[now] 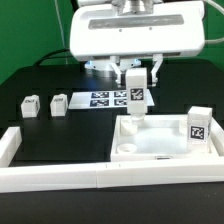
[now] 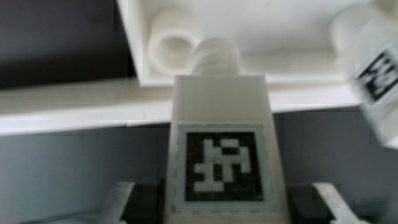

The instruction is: Assemble square table

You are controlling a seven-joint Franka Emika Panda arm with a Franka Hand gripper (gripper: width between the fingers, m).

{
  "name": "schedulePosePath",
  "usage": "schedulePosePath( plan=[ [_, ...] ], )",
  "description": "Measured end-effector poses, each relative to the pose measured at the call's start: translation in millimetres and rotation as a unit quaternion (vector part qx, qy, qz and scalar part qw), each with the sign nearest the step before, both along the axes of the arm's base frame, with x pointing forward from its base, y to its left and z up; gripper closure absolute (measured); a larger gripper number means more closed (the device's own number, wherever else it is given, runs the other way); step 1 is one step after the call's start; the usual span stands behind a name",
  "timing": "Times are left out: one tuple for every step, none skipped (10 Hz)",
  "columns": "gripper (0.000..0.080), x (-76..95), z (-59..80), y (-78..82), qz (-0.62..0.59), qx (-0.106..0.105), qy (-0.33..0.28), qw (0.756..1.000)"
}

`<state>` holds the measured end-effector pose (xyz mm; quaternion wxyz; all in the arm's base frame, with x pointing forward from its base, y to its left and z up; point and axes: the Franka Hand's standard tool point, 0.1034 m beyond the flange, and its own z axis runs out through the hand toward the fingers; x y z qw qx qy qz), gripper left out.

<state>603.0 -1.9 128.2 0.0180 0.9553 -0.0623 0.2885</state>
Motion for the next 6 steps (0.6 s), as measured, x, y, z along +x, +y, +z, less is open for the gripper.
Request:
schedulePosePath(
  plan=[
    [0.0509,4.5,-2.1,-0.4,-0.010,0.008,0.013,1.000],
    [0.0509,4.6,-1.5,1.1,-0.003,0.004,0.011,1.000],
    [0.0509,3.6,-3.0,0.6,-0.003,0.003,0.013,1.000],
    [0.0509,3.6,-3.1,0.7,-0.002,0.003,0.013,1.000],
    [0.0509,3.6,-3.2,0.6,-0.002,0.002,0.013,1.000],
    [0.0509,3.5,-3.3,0.6,-0.001,0.002,0.013,1.000]
  ],
)
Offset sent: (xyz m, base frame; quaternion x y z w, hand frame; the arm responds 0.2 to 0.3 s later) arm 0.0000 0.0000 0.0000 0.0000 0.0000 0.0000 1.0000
